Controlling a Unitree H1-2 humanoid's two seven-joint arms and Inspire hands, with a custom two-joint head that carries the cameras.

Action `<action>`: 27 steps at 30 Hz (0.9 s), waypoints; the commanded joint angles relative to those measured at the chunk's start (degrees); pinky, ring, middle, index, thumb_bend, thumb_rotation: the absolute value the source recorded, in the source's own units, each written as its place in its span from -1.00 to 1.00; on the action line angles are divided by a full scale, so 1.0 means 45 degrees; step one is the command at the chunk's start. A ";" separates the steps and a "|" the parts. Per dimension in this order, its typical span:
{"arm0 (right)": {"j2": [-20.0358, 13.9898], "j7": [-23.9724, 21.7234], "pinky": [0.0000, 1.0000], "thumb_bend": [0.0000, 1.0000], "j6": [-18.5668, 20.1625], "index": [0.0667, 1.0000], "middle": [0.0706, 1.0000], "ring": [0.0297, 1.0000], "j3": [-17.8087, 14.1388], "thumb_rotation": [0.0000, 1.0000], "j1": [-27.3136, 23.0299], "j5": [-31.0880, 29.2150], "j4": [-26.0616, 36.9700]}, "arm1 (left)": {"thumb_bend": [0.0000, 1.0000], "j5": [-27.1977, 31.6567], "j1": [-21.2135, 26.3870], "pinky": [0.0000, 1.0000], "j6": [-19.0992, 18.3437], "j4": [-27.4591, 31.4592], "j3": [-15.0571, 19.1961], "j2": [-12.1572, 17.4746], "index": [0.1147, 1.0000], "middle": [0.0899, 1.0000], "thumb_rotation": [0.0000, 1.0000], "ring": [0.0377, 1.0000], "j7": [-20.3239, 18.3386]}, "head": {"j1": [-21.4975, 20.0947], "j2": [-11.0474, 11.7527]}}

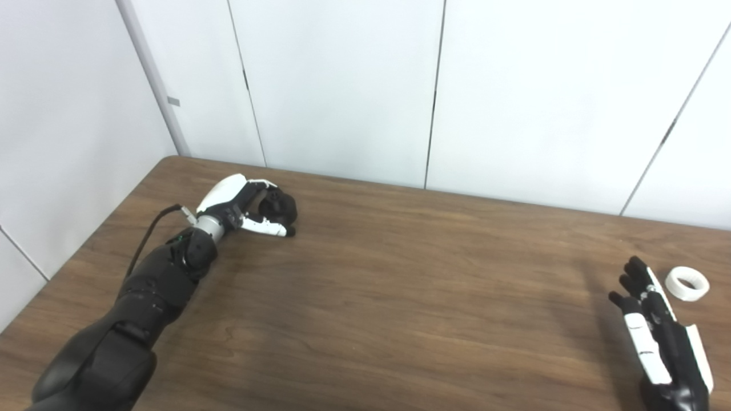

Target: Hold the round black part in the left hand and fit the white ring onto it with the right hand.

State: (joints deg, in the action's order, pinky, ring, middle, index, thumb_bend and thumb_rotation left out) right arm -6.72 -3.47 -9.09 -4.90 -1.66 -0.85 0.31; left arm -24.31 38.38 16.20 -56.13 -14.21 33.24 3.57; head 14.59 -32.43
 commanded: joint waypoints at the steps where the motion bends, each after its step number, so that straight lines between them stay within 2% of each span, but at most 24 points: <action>1: 0.0282 0.0059 0.79 -0.32 -0.0031 0.89 0.92 0.91 0.0158 0.52 0.0468 -0.0124 -0.0269 | 1.00 0.0016 0.0311 1.00 -0.0097 0.0242 -0.0026 0.0065 0.46 0.71 -0.37 0.90 -0.0388 | 0.0010 -0.0025; 9: 0.0253 0.0010 0.76 -0.31 -0.0117 0.87 0.91 0.90 0.0065 0.50 0.0437 -0.0377 -0.0373 | 1.00 0.0106 0.0261 1.00 0.0071 0.0114 0.0107 0.0169 0.45 0.69 -0.40 0.89 -0.0317 | 0.0090 -0.0053; 13: 0.0270 0.0091 0.68 -0.32 -0.0146 0.86 0.90 0.86 0.0045 0.44 0.0437 -0.0362 -0.0353 | 1.00 0.0073 0.0201 1.00 0.0027 0.0176 0.0150 0.0255 0.45 0.68 -0.40 0.89 -0.0313 | 0.0104 -0.0035; 27: 0.0140 0.0007 0.72 -0.33 -0.0314 0.88 0.92 0.90 0.0054 0.46 0.0398 -0.0393 -0.0497 | 1.00 0.0105 0.0006 0.89 -0.0150 0.0274 0.0414 0.0491 0.44 0.68 -0.41 0.89 -0.0333 | 0.0179 -0.0028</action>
State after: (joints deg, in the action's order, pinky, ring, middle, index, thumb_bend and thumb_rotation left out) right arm -6.75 -3.55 -9.11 -4.98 -1.76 -2.15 0.25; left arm -24.22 37.97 16.13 -55.73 -12.65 33.56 2.69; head 15.38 -32.52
